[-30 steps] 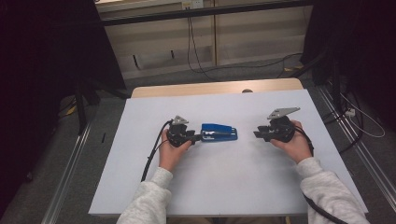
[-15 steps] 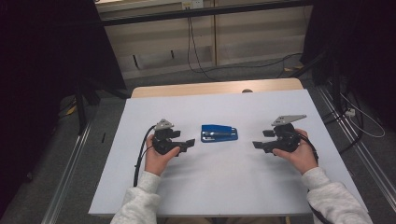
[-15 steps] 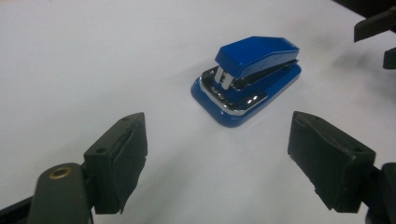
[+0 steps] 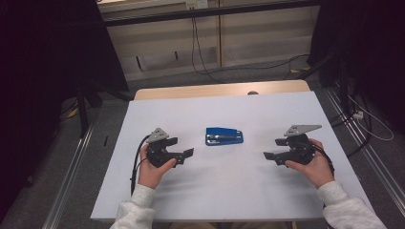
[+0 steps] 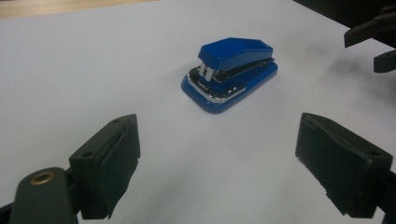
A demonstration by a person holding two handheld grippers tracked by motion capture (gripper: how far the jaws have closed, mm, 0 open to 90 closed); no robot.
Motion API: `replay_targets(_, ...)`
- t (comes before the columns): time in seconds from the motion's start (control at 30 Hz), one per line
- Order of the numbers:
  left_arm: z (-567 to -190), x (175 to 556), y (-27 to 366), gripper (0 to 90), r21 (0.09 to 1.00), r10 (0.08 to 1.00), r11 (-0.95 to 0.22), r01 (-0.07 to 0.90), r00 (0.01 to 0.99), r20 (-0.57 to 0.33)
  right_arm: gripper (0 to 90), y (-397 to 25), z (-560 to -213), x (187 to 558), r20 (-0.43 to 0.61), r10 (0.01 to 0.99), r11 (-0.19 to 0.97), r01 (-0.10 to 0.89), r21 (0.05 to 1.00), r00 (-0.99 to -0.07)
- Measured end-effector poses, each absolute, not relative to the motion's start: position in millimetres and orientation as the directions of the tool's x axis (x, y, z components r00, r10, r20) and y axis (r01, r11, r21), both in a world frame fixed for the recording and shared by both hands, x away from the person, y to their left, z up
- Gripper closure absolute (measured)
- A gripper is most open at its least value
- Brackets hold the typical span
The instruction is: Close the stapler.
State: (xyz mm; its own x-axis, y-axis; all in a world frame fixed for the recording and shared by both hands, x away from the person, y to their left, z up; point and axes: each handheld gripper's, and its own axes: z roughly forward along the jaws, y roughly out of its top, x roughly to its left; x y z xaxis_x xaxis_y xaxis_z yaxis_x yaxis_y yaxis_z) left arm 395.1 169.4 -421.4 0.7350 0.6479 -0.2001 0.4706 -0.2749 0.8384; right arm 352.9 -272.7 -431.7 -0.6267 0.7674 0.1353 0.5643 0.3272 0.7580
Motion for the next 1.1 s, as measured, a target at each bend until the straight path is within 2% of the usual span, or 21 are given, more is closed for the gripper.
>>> replay_targets(1.1,-424,349,222,10.5,0.842,0.690,-0.261,0.471,0.701,-0.178,19.5,-285,-426,314,0.136,0.758,0.333,0.558,0.760,-0.638)
